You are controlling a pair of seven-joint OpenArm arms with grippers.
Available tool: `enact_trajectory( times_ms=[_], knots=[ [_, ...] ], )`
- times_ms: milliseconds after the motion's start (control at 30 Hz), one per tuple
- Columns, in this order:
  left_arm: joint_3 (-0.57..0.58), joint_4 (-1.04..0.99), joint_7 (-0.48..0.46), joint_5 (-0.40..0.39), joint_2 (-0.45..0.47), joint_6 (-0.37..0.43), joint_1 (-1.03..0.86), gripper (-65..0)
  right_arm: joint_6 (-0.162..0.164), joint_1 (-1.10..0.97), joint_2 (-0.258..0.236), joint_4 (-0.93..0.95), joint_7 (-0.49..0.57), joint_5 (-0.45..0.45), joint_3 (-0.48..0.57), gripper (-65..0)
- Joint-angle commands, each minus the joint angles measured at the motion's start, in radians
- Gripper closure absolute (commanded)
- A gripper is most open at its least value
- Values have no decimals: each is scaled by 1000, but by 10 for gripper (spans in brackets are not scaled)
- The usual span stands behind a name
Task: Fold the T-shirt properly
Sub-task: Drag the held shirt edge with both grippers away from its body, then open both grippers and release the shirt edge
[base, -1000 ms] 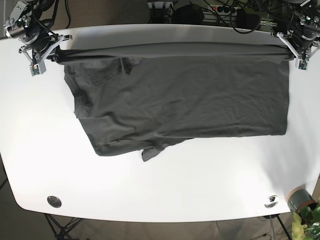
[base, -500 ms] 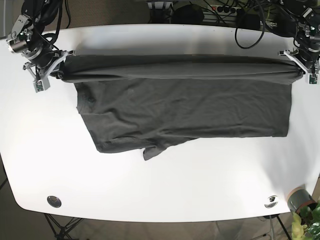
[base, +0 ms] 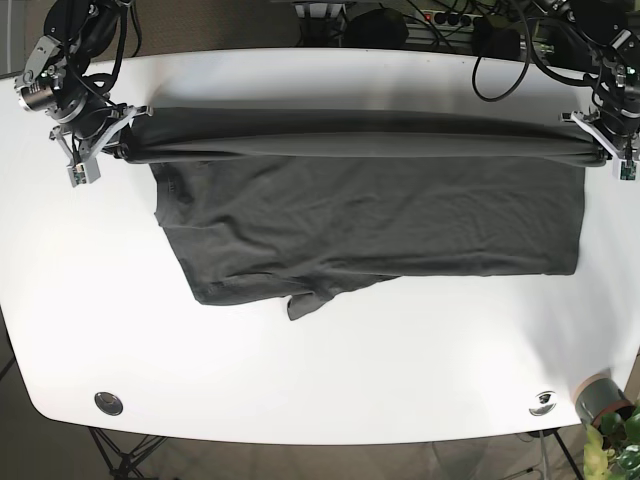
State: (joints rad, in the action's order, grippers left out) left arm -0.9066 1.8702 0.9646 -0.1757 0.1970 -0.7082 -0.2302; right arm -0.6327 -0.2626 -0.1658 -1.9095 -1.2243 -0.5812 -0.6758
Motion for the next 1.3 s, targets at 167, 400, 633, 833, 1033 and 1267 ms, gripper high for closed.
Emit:
enact_trajectory(
  times_ms=[167,400,633,833,1033,1267],
  knots=[
    [-4,-24,-8,11,38,10,35,-50,3,12,-16,-14,18,3,-6,-95],
    [51,-28,-8,11,58,10,36,-386,3,7,-16,-22,18,2,-9,-476],
    [73,-27,-9,11,66,10,27,-419,3,-20,-16,-23,18,2,-14,-495],
    [40,-36,-39,11,68,10,-15,-421,3,-65,-18,-32,25,2,-17,-495],
    [45,-122,-137,11,80,10,-71,-421,-8,-85,-15,-87,65,-6,-80,-495],
    [42,-188,-207,9,78,10,-85,-421,-54,-80,-18,-87,62,-101,-108,-495]
  ],
)
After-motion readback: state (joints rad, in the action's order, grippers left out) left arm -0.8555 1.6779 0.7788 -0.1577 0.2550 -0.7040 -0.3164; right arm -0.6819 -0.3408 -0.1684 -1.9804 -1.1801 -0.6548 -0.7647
